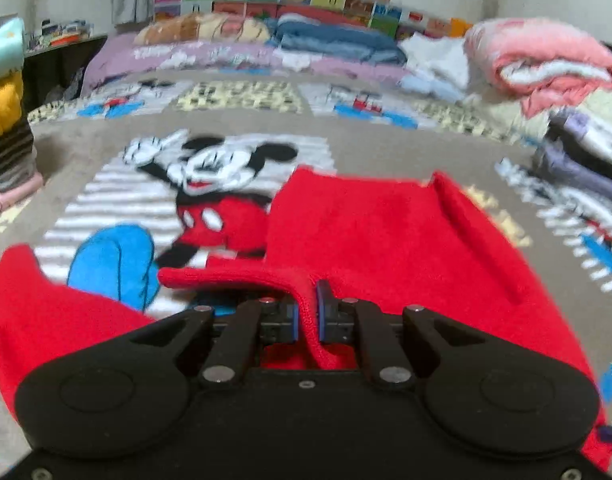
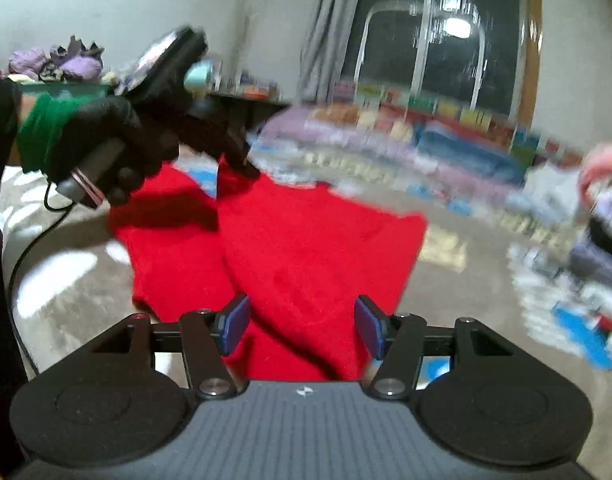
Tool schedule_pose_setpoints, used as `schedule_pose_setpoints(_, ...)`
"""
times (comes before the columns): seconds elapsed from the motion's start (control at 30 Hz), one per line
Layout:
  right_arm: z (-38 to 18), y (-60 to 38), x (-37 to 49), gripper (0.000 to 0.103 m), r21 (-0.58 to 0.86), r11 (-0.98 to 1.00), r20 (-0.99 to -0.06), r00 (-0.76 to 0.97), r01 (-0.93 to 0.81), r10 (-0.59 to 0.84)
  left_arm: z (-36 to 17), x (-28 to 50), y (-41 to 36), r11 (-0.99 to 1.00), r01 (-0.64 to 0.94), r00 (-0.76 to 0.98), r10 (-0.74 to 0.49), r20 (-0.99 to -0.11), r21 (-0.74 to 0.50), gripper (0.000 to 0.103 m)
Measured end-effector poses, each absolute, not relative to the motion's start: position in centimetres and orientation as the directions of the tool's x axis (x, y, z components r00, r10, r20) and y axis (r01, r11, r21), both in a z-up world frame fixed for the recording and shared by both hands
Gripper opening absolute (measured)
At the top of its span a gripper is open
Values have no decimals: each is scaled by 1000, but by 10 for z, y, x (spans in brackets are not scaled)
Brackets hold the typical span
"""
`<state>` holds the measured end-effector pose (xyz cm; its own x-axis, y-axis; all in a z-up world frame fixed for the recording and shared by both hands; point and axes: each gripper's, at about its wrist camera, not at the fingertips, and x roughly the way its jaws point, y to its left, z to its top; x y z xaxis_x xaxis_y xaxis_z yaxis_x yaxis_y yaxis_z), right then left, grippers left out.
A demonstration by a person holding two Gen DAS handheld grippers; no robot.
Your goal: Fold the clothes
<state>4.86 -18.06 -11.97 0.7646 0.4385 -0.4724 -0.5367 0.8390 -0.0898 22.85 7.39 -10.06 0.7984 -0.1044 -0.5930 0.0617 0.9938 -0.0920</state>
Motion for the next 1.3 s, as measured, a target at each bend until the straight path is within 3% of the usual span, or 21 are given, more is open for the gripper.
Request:
schedule_pose_setpoints(0.17,-119,-177,59,61,-22,817,-528,700,-577,480,-103,227,88,982,48,789,-148,-596,-180,10)
schedule_pose_setpoints(0.3,-113,-183,53,60,-15,811,-509,703,-585,498,-103,228,110,948,-4,783,-195,-591,-319,27)
schedule_pose_setpoints(0.4,-112,-185,54,60,-12,813,-473,720,-582,508,-105,231,129,893,-46,780,-248,-575,-448,28)
schedule_pose_setpoints(0.53,-114,-182,69,61,-1,837,-430,756,-547,494,-104,234,142,853,-92,782,-257,-568,-514,30)
schedule_pose_setpoints(0.77,-125,-181,79,63,33,835,-462,732,-550,501,-106,245,159,774,-169,779,-274,-564,-610,30)
schedule_pose_setpoints(0.8,-126,-181,79,63,34,834,-464,730,-551,501,-105,248,157,787,-160,774,-274,-571,-595,30)
schedule_pose_setpoints(0.87,-126,-181,79,64,40,832,-466,726,-554,506,-99,252,148,834,-118,772,-264,-578,-538,6)
schedule_pose_setpoints(0.9,-126,-181,78,64,44,831,-465,725,-554,508,-95,250,143,862,-86,784,-251,-568,-499,2)
schedule_pose_setpoints(1.0,-126,-183,79,64,69,827,-467,714,-559,522,-75,235,125,955,33,857,-179,-482,-295,3)
schedule_pose_setpoints(1.13,-127,-188,81,64,105,818,-472,696,-565,541,-87,236,100,997,73,847,-70,-528,-15,3)
schedule_pose_setpoints(1.3,-126,-190,82,65,125,807,-472,681,-576,559,-96,239,101,998,68,846,-51,-531,13,3)
